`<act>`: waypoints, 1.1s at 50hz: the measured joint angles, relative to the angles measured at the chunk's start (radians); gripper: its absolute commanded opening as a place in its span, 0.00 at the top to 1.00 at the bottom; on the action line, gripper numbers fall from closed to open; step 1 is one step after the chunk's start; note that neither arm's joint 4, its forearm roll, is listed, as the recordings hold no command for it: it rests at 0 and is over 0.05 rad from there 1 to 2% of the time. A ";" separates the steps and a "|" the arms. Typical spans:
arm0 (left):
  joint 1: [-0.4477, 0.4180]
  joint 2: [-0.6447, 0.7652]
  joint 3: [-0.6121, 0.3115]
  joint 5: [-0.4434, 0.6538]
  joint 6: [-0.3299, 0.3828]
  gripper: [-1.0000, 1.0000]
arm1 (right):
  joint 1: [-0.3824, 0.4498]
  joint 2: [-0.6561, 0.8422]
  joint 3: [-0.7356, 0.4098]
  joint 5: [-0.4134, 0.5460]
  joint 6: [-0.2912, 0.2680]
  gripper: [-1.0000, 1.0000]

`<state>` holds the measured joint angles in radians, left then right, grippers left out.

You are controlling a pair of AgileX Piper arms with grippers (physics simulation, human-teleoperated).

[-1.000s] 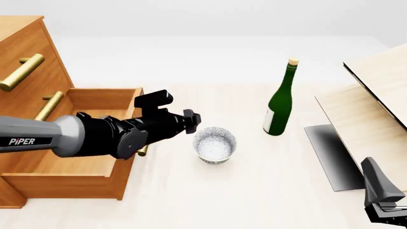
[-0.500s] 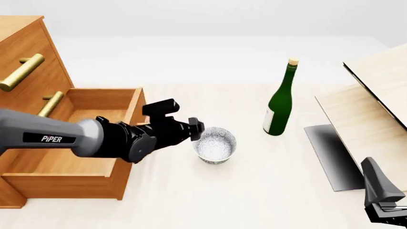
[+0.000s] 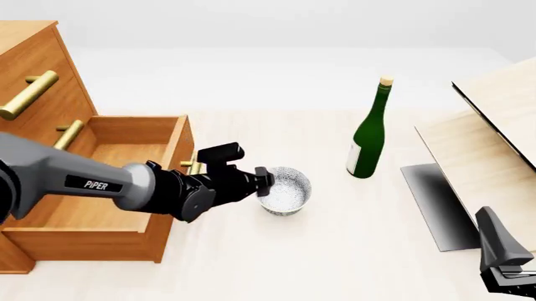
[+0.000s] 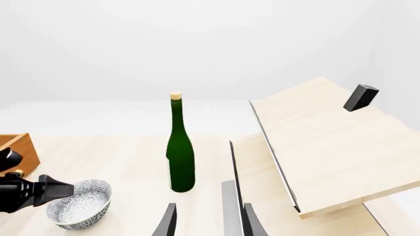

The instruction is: Put the bowl in the bottom drawer of the cabinet and close it.

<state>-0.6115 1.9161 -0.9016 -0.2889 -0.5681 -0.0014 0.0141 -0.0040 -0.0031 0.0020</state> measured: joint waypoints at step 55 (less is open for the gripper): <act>-0.004 -0.085 0.074 -0.072 0.026 1.00 | 0.000 0.000 0.000 0.000 0.000 0.00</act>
<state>-0.6150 1.8316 -0.8279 -0.3607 -0.5422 -0.0014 0.0141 -0.0040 -0.0031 0.0020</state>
